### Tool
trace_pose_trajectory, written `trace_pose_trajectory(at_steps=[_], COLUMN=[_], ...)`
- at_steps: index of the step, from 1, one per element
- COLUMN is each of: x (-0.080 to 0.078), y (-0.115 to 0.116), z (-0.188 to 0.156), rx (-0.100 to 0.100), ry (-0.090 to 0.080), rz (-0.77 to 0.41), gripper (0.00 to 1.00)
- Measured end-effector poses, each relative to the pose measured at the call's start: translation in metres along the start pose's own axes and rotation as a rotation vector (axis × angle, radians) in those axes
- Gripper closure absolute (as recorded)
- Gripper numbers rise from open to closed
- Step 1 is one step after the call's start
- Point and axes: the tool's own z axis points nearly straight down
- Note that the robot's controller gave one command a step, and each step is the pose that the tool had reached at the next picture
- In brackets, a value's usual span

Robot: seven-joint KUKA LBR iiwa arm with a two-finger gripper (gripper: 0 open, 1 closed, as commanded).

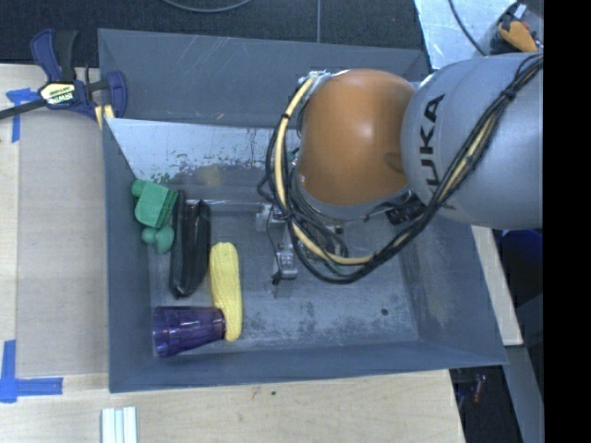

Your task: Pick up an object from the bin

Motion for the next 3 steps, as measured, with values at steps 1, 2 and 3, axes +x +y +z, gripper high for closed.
trace_pose_trajectory(at_steps=[1, 2, 3], x=[-0.002, -0.009, -0.010], y=[-0.001, 0.012, 0.022], z=[-0.004, 0.084, 0.052], rx=[-0.001, 0.000, 0.001], ry=[-0.008, -0.010, -0.015], rz=[0.004, -0.268, -0.543], gripper=[0.00, 0.00, 0.00])
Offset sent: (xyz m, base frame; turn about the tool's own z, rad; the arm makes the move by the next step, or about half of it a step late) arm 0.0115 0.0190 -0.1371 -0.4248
